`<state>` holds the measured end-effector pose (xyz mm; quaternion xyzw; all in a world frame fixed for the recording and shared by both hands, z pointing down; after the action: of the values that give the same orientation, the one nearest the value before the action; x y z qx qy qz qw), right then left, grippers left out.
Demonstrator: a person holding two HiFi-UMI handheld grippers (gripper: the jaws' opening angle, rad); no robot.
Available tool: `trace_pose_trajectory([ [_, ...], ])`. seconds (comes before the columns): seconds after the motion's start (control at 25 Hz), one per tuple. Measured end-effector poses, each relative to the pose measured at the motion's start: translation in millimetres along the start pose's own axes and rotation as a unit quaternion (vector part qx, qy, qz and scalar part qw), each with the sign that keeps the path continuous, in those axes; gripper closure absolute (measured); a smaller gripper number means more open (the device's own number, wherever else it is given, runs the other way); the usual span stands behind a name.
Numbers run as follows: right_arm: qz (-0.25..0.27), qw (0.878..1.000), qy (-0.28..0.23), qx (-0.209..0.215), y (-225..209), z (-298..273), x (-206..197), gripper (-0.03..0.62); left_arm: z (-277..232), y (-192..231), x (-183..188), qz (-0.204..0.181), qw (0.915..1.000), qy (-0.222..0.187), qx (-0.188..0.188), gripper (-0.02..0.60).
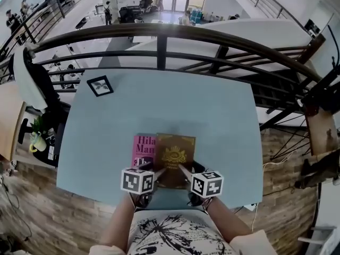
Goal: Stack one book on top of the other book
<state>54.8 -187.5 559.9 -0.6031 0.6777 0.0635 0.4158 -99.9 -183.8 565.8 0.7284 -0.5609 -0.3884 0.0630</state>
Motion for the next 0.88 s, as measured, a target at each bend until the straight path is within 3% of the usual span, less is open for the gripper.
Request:
trace_pose_trajectory([
  [0.36, -0.001, 1.000, 0.027, 0.010, 64, -54, -16, 0.358, 42, 71, -15, 0.011, 0.9998, 0.014, 0.011, 0.339],
  [0.88, -0.028, 0.998, 0.060, 0.000, 72, -88, -31, 0.356, 37, 107, -28, 0.051, 0.9983, 0.028, 0.005, 0.339],
])
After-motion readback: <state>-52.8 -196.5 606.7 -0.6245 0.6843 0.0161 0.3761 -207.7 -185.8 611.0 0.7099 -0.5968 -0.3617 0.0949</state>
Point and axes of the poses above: the fingertips, and each gripper's own axes: z backward along the fingers, y to its left, x out of its top, the point moved 5 cm from there along z, backward along the fingers, and after that the axes turned 1 degree about y, right-handed, at the moved point
